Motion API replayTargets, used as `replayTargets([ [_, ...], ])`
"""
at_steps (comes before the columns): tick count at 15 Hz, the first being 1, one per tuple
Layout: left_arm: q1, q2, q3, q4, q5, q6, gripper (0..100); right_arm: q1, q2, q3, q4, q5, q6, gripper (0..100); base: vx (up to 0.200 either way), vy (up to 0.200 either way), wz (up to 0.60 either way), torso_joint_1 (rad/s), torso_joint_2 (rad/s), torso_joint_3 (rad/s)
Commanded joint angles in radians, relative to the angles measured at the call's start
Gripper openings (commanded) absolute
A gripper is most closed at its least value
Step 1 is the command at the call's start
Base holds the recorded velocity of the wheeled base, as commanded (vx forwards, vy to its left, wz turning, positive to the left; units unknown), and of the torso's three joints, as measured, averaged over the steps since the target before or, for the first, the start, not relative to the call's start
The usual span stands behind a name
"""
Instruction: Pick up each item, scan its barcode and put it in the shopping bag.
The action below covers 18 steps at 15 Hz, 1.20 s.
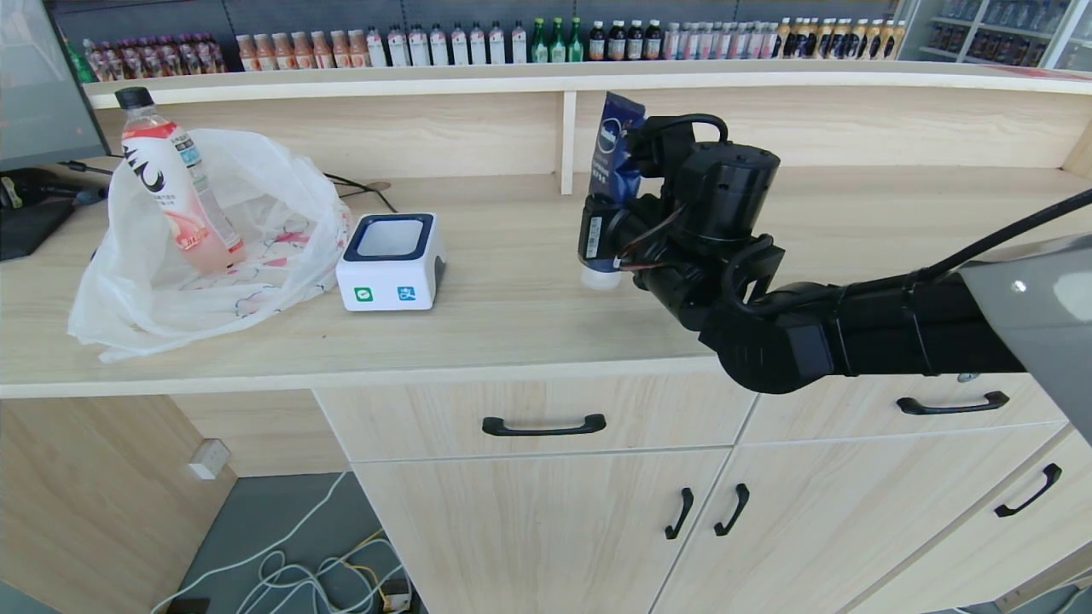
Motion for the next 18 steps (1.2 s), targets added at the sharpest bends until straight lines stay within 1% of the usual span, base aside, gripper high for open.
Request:
replayTargets([
  [1, 0.001, 0.000, 0.000, 0.000, 0.000, -0.001, 100, 0.001, -0.026, 0.001, -0.002, -0.002, -0.003, 0, 0.000, 0.000, 0.00, 0.000, 0.00, 0.000],
  [5, 0.001, 0.000, 0.000, 0.000, 0.000, -0.001, 100, 0.010, -0.078, 0.006, -0.002, -0.020, -0.006, 0, 0.000, 0.000, 0.00, 0.000, 0.00, 0.000],
  [7, 0.001, 0.000, 0.000, 0.000, 0.000, -0.001, 100, 0.021, -0.115, 0.042, -0.003, -0.033, -0.011, 0, 0.000, 0.000, 0.00, 0.000, 0.00, 0.000],
  [8, 0.001, 0.000, 0.000, 0.000, 0.000, -0.001, 100, 0.035, -0.159, 0.110, -0.011, -0.048, -0.005, 0, 0.000, 0.000, 0.00, 0.000, 0.00, 0.000],
  [10, 0.001, 0.000, 0.000, 0.000, 0.000, -0.001, 100, 0.060, -0.224, 0.250, -0.110, -0.057, -0.015, 0, 0.000, 0.000, 0.00, 0.000, 0.00, 0.000],
  [12, 0.001, 0.000, 0.000, 0.000, 0.000, -0.001, 100, 0.075, -0.285, 0.346, -0.164, -0.056, -0.043, 0, 0.000, 0.000, 0.00, 0.000, 0.00, 0.000],
  [16, 0.001, 0.000, 0.000, 0.000, 0.000, -0.001, 100, 0.090, -0.397, 0.464, -0.173, -0.056, -0.037, 0, 0.000, 0.000, 0.00, 0.000, 0.00, 0.000],
  [18, 0.001, 0.000, 0.000, 0.000, 0.000, -0.001, 100, 0.090, -0.439, 0.541, -0.227, -0.054, -0.037, 0, 0.000, 0.000, 0.00, 0.000, 0.00, 0.000],
])
